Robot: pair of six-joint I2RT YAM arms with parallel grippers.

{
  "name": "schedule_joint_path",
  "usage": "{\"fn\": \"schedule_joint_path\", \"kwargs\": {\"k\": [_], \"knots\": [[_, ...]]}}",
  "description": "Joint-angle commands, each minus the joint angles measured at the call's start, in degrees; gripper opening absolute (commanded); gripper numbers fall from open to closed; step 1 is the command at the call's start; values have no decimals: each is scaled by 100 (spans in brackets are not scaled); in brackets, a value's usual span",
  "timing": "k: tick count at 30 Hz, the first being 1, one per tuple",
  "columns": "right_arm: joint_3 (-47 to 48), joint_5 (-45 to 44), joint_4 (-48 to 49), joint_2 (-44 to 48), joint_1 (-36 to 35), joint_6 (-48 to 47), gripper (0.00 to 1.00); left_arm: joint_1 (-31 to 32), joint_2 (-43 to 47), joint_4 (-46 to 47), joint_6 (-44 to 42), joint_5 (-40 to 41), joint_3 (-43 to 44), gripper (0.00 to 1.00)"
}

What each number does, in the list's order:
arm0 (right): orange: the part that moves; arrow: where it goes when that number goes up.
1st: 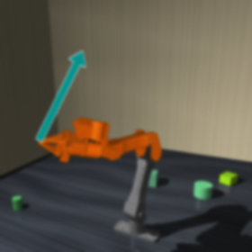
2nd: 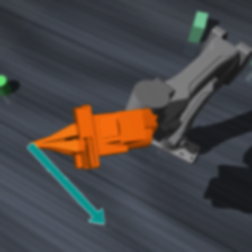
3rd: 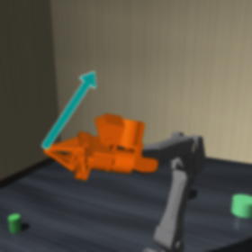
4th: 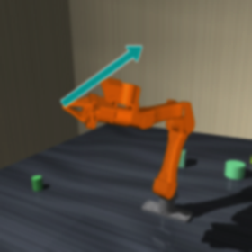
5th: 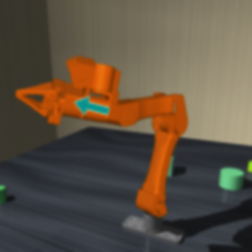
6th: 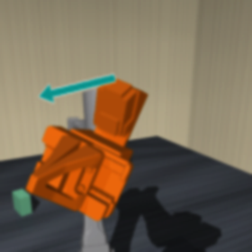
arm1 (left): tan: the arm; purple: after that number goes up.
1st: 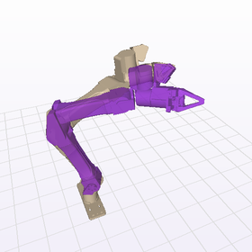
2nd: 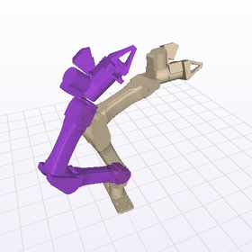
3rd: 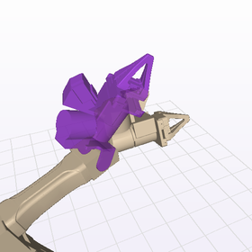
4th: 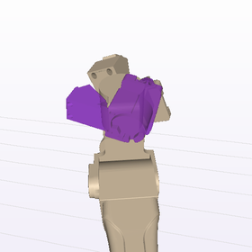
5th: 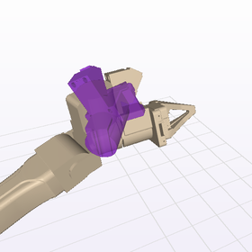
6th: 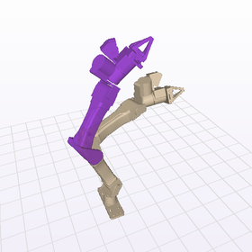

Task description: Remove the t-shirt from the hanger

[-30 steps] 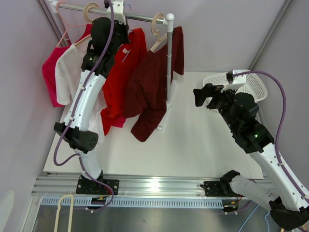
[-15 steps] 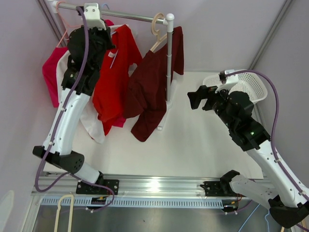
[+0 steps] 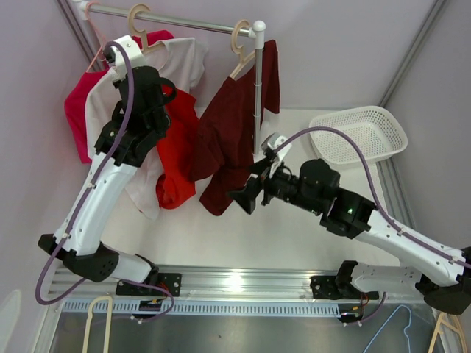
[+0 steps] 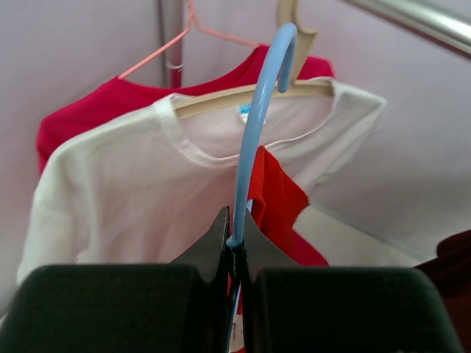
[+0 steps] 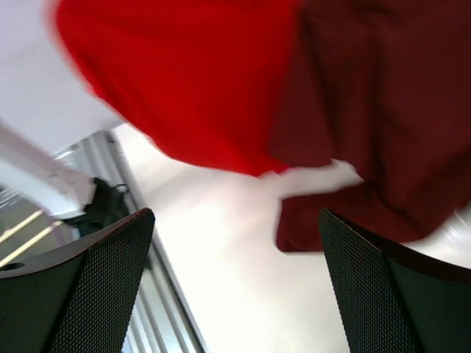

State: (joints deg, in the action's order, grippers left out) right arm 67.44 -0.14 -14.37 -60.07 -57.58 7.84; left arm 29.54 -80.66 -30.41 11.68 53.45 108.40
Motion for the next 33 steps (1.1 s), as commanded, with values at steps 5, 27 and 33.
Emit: {"fn": "schedule_joint_path", "kwargs": {"k": [5, 27, 33], "knots": [[-634, 32, 2174, -232, -938, -327, 97, 280, 507, -589, 361, 1738, -239, 1], [-188, -1321, 4135, -2271, -2117, -652, 98, 597, 806, -105, 150, 2231, -961, 1], [6, -1515, 4145, -2500, -2126, -722, 75, 606, 1052, 96, 379, 2187, -1356, 1]]}}
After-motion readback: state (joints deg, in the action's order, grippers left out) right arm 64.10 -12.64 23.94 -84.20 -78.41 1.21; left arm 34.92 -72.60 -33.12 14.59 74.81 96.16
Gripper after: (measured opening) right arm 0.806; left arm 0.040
